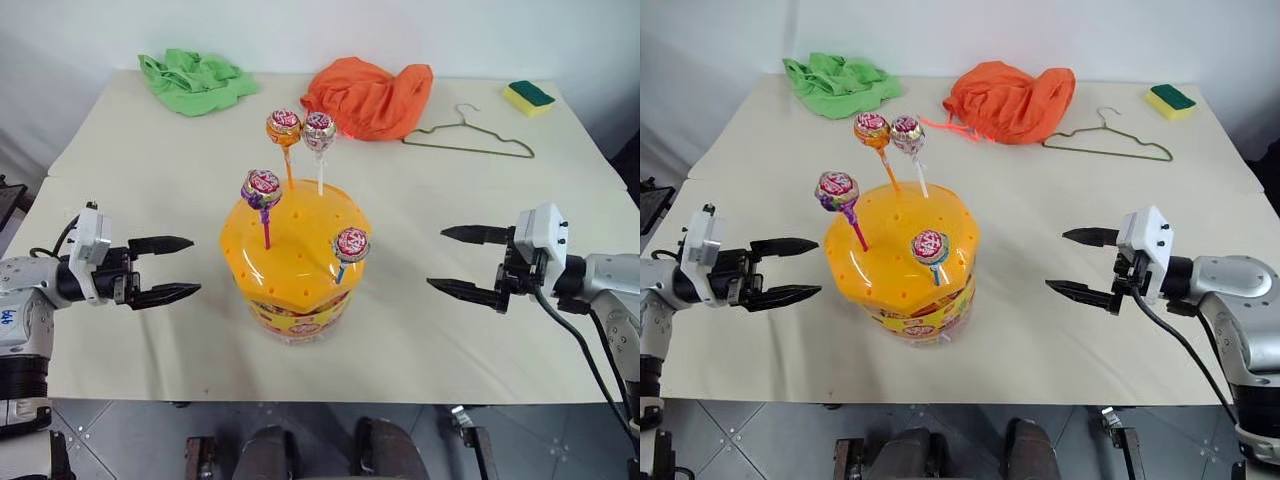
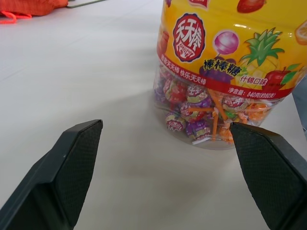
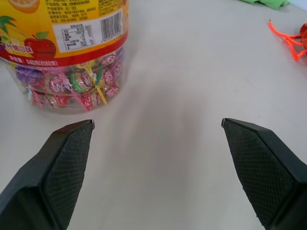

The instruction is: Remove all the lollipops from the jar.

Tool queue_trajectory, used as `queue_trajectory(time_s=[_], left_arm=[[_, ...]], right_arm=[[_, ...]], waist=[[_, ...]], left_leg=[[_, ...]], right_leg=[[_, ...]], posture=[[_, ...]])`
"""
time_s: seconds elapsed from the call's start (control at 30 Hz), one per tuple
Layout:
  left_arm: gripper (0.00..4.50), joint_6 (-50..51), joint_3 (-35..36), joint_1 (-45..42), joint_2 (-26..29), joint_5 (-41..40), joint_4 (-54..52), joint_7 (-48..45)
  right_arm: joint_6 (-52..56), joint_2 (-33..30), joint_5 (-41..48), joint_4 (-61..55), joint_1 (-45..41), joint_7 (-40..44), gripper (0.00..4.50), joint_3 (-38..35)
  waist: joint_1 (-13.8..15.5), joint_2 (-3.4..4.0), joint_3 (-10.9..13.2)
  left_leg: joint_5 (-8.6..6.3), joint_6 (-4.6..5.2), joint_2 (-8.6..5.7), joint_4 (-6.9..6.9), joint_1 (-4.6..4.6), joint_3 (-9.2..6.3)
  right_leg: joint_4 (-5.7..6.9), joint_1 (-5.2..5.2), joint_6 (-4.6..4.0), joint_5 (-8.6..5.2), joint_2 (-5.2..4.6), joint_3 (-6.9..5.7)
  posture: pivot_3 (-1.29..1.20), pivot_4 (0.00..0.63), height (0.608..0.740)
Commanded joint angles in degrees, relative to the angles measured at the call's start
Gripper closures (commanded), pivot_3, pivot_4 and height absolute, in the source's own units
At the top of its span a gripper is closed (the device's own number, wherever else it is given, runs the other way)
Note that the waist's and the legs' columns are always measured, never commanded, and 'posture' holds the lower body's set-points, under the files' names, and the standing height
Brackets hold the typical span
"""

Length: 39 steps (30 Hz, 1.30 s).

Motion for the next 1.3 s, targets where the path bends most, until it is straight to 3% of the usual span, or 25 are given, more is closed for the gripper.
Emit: queue_trajectory(time_s=[0.03, 0.17, 0.27, 0.47, 0.73, 0.97, 1.13, 1.3], left_arm=[[0.00, -0.39, 0.69, -0.46, 0.79, -0.27, 0.28, -0.77], [0.00, -1.61, 2.40, 0.50, 1.06, 0.68, -0.87, 2.42], [0.00, 5.73, 4.75, 1.33, 2.77, -2.43, -3.87, 5.00], [0.00, 9.35, 9.05, 5.07, 6.77, -3.85, -10.85, 6.31], [0.00, 12.13, 10.75, 1.77, 10.28, -7.21, -20.78, 7.61], [0.00, 14.67, 4.37, -10.21, 6.80, -12.71, -27.32, 8.36], [0.00, 16.62, 0.19, -17.23, 3.17, -16.64, -27.69, 6.33], [0.00, 19.97, -2.52, -18.78, -0.37, -19.83, -28.19, 5.58]], right_arm=[[-0.41, 0.47, 0.27, -1.20, -0.23, -0.49, 0.04, 0.09], [-0.70, 0.68, 0.05, -0.67, -0.91, -0.75, 0.04, 0.76], [-1.48, 0.79, 0.38, -0.10, -1.33, 0.05, 0.04, 0.77], [0.39, -0.33, 2.64, -1.28, -0.56, 2.25, 0.04, -0.27], [2.13, -2.20, 5.43, -2.50, -0.70, 3.94, 0.04, -1.81], [1.58, -1.45, 13.78, -4.24, -1.13, 11.47, 0.04, -4.38], [1.83, -0.64, 15.68, -6.53, -3.59, 10.01, 0.04, -4.06], [1.61, 0.00, 14.55, -6.54, -5.25, 7.31, 0.04, -4.16]], waist=[[0.00, 0.00, 0.00], [-0.03, 0.00, 0.00], [-0.07, 0.00, 0.00], [0.03, 0.00, 0.00], [0.06, -0.02, -0.01], [0.50, -0.05, -0.02], [0.13, -0.05, -0.02], [0.05, -0.05, -0.02]], left_leg=[[0.00, 0.00, 0.00, 0.02, 0.00, 0.00], [0.00, 0.00, 0.01, 0.07, 0.02, 0.02], [0.00, 0.01, 0.01, 0.09, 0.02, 0.02], [-0.01, 0.01, 0.02, 0.08, 0.02, 0.01], [-0.01, 0.02, 0.00, 0.12, 0.03, 0.00], [-0.03, 0.05, -0.04, 0.18, 0.03, 0.00], [-0.03, 0.05, -0.03, 0.20, 0.04, 0.01], [-0.03, 0.05, -0.03, 0.22, 0.04, -0.01]], right_leg=[[0.00, 0.00, 0.00, 0.00, 0.00, 0.00], [0.07, 0.00, 0.00, 0.00, 0.00, 0.05], [0.09, 0.00, 0.00, 0.00, -0.01, 0.08], [0.10, -0.01, 0.00, 0.00, -0.02, 0.08], [0.14, 0.00, 0.00, 0.00, -0.06, 0.10], [0.16, 0.03, 0.00, 0.00, -0.06, 0.13], [0.20, 0.02, -0.01, 0.00, -0.04, 0.13], [0.21, 0.02, -0.01, 0.00, -0.04, 0.13]], posture=[[0.00, 0.150, 0.740], [0.00, 0.150, 0.740], [0.00, 0.150, 0.740], [0.00, 0.150, 0.740], [0.00, 0.150, 0.740], [0.00, 0.150, 0.740], [0.00, 0.150, 0.740], [0.00, 0.150, 0.740]])
